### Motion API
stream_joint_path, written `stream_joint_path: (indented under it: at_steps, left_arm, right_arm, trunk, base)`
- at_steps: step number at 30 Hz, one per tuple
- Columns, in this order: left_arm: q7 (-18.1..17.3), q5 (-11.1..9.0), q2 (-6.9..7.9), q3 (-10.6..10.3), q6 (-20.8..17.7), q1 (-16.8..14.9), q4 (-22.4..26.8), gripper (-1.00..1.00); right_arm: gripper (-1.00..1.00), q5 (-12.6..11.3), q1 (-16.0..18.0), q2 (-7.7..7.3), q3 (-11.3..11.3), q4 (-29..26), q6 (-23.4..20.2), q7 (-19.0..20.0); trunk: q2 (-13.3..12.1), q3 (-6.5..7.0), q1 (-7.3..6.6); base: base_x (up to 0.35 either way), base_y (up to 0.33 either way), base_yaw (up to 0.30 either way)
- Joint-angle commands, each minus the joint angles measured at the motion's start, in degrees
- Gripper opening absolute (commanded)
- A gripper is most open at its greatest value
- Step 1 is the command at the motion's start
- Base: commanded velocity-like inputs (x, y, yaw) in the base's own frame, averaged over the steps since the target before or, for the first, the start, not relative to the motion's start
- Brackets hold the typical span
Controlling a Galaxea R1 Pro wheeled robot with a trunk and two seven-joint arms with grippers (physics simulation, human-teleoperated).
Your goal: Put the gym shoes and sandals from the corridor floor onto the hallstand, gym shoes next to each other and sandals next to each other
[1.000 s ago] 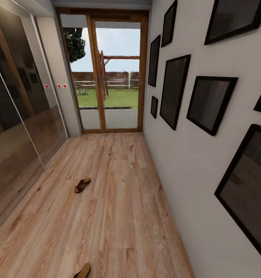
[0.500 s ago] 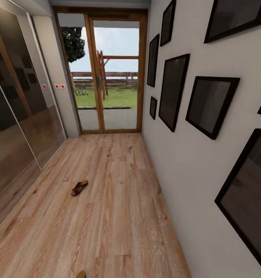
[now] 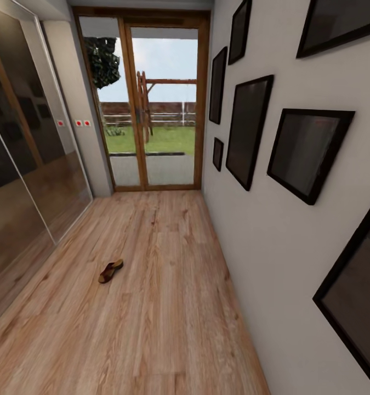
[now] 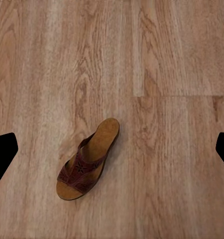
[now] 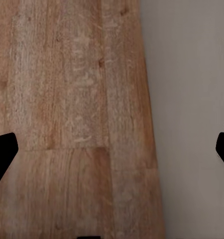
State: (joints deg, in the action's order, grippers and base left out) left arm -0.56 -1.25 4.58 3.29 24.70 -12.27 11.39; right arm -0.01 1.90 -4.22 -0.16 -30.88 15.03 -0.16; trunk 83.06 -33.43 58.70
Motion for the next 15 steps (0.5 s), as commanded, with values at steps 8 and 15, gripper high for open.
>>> stream_joint_path:
  at_steps: [8, 15]
  left_arm:
    - [-0.06, -0.07, -0.01, 0.14, 0.22, -0.04, -0.05, 1.00]
    - [-0.10, -0.07, -0.01, 0.14, 0.21, -0.04, -0.05, 1.00]
  right_arm:
    - [1.00, -0.01, 0.01, 0.02, -0.01, 0.07, 0.18, -0.02]
    - [1.00, 0.00, 0.02, 0.03, -0.01, 0.12, 0.18, -0.02]
  trunk:
    - [0.02, -0.05, 0.03]
    - [0.02, -0.05, 0.03]
  base:
    - [0.171, 0.000, 0.000]
    - [0.013, 0.000, 0.000]
